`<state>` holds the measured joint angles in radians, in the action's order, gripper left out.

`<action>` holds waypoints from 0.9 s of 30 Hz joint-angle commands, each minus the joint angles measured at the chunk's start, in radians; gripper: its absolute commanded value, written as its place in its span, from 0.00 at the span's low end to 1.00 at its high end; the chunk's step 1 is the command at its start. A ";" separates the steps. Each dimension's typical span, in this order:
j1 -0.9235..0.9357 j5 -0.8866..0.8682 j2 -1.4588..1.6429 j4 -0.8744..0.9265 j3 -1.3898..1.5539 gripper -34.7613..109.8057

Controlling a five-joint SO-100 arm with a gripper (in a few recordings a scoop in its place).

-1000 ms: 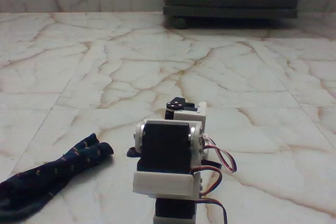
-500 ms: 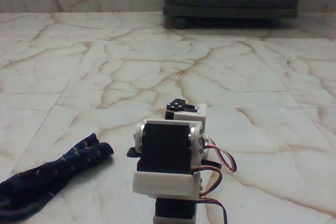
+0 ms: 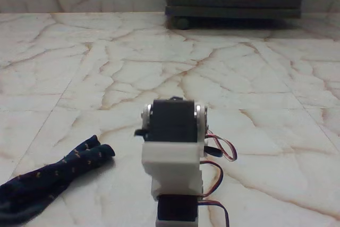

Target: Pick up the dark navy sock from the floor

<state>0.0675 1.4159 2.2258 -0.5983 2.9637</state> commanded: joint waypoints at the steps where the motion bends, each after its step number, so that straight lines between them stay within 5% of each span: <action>1: -0.023 -0.046 -0.084 -0.009 -0.087 0.24; 14: -0.178 -0.337 -0.591 0.046 -0.445 0.24; 27: -0.362 -0.854 -0.802 0.594 -0.796 0.24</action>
<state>-0.2869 0.5921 1.4174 -0.0092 2.2059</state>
